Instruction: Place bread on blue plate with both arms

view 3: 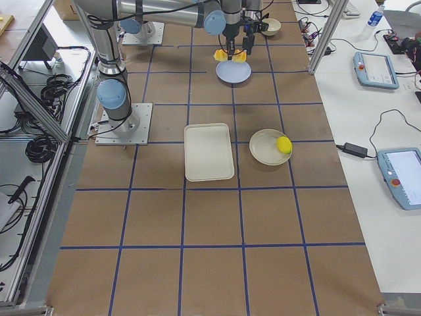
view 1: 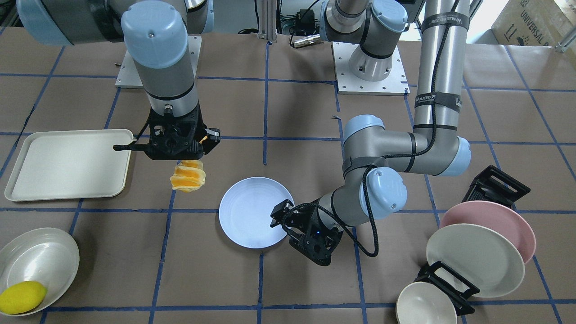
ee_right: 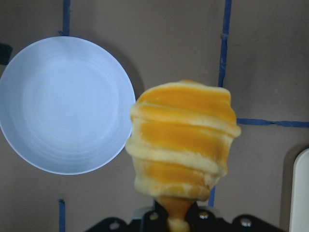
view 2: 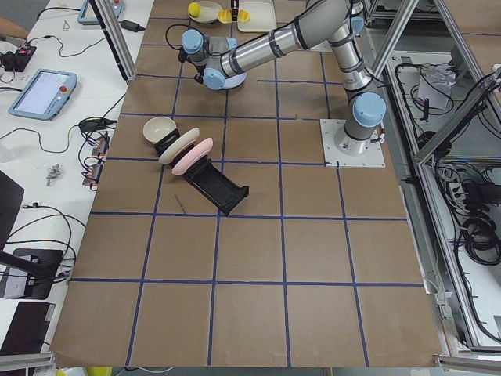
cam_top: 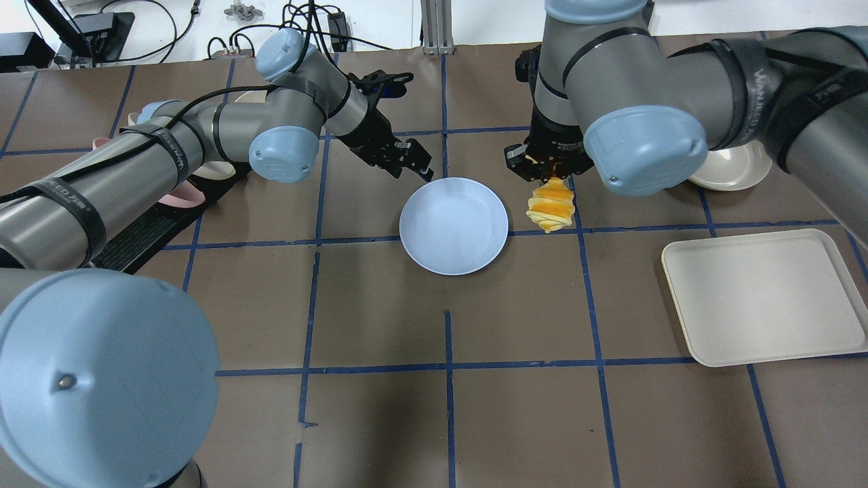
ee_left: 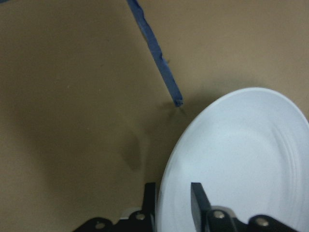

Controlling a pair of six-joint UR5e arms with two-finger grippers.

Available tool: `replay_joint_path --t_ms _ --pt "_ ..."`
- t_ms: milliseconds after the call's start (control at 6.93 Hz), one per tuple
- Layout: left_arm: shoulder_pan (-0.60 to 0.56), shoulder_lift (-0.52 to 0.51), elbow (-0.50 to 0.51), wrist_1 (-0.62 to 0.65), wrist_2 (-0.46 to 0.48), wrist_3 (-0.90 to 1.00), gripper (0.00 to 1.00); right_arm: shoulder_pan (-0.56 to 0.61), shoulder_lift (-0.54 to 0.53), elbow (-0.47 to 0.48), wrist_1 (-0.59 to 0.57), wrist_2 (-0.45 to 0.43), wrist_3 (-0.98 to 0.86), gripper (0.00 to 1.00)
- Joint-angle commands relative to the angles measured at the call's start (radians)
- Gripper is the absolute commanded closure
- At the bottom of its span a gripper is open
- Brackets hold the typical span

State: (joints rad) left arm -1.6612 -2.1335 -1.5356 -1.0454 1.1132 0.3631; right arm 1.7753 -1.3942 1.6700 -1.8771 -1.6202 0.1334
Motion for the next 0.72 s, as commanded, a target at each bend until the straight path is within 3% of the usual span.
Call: replay_joint_path --t_ms 0,289,577 --pt "0.011 0.137 0.009 -0.137 0.220 -0.006 0.00 0.070 0.108 0.002 -0.137 -0.006 0.096 0.99" --pt "0.017 0.223 0.110 -0.378 0.417 -0.021 0.00 0.108 0.179 -0.018 -0.183 -0.012 0.118 0.99" --pt "0.017 0.236 0.263 -0.597 0.447 -0.146 0.00 0.108 0.268 -0.018 -0.296 -0.015 0.132 0.99"
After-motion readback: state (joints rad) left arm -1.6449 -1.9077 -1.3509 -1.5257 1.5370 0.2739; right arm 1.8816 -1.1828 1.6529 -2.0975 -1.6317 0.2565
